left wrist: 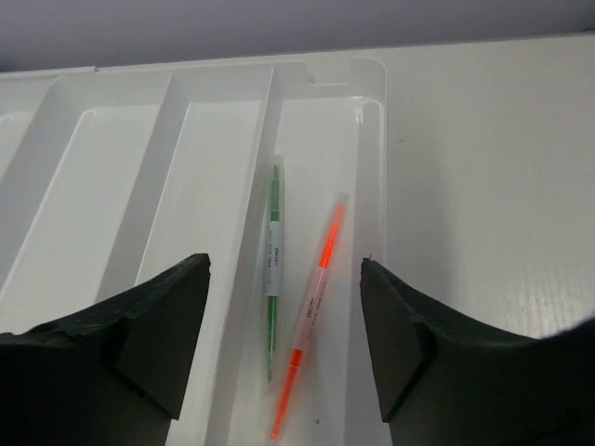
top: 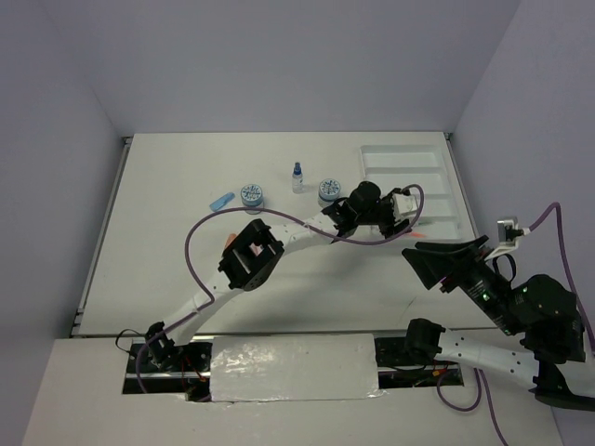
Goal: Sort the stationery into containers
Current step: Place the pen in the storage box.
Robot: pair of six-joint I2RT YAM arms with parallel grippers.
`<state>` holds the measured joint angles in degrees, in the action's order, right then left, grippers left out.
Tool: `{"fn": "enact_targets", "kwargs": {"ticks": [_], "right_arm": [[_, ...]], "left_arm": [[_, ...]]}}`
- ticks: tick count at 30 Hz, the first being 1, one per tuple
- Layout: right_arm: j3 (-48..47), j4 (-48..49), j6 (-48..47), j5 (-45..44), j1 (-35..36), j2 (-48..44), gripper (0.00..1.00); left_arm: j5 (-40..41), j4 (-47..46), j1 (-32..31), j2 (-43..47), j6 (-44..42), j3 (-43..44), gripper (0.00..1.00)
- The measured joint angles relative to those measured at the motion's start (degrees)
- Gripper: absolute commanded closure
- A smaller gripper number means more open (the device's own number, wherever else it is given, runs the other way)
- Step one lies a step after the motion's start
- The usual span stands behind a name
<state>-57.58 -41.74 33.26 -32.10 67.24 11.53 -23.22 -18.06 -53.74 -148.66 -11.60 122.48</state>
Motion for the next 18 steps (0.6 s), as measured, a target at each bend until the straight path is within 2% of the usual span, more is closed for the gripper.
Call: {"fn": "enact_targets", "kwargs": {"ticks": [6, 8, 10, 13, 15, 18], "right_arm": [[-0.1, 0.1, -0.8, -0.1, 0.0, 0.9, 0.27], [-0.2, 0.3, -1.6, -0.1, 0.0, 1.2, 0.27], [-0.5, 0.8, -2.7, -0.1, 0.0, 1.3, 0.25], [-1.3, 2.0, -4.2, -0.5, 0.0, 1.3, 0.22], [-1.4, 3.1, -4.8, -1.8, 0.0, 1.4, 0.18], [-0.8, 5.4, -5.9, -4.0, 0.0, 4.2, 0.04]], "left_arm": [[2.5, -4.1, 0.0, 3.3, 4.0, -6.6, 0.18], [6.0, -4.7, 0.2, 6.9, 6.4, -10.5, 0.05], [9.9, -4.4, 0.4, 10.8, 9.4, -12.3, 0.01], [18.7, -1.8, 1.6, 20.0, 13.6, -14.5, 0.01], [27.7, 0.2, 2.7, 29.2, 15.0, -18.6, 0.01], [43.0, 5.4, 5.0, 45.8, 18.1, -24.8, 0.01]]}}
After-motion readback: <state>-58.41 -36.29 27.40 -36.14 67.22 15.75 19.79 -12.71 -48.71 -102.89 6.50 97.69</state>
